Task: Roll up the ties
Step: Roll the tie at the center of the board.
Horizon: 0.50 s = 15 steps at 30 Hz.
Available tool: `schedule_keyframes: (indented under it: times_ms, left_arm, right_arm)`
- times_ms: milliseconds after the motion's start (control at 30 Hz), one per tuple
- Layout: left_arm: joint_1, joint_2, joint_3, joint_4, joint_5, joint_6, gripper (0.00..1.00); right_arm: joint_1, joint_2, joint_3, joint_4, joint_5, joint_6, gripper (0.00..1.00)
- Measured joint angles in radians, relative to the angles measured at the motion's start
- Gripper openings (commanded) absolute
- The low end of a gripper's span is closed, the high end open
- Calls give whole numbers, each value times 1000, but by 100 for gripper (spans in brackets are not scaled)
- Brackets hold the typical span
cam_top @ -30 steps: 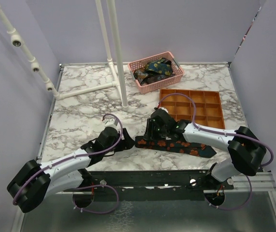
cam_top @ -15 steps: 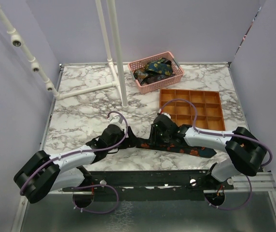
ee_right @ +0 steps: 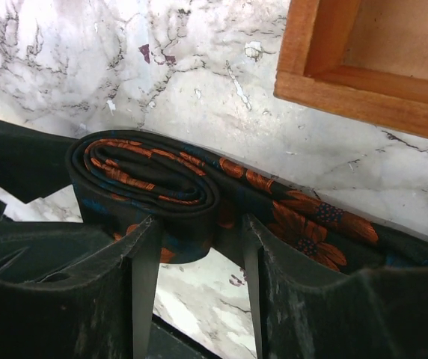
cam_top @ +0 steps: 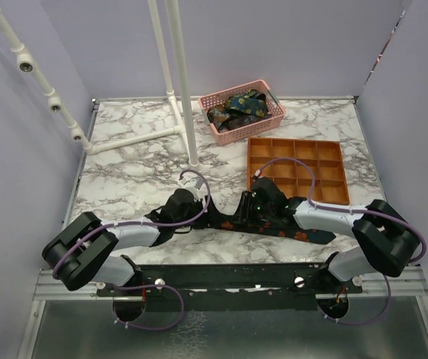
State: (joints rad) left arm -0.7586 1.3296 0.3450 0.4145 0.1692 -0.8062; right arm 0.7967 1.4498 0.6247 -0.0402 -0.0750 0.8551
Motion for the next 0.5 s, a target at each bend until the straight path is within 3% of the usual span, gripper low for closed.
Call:
schedule_keyframes:
  times_ms: [133, 433, 500]
  left_arm:
    - [0, 63, 24, 40, 35, 4, 53]
    - [6, 137, 56, 82, 110, 16, 4]
    - [6, 135, 57, 83, 114, 21, 0]
  right_arm:
    - [-16, -5, -32, 47, -35, 14, 47]
    - [-37, -24, -71, 100, -77, 34, 49]
    - [-37, -34, -71, 90, -76, 34, 53]
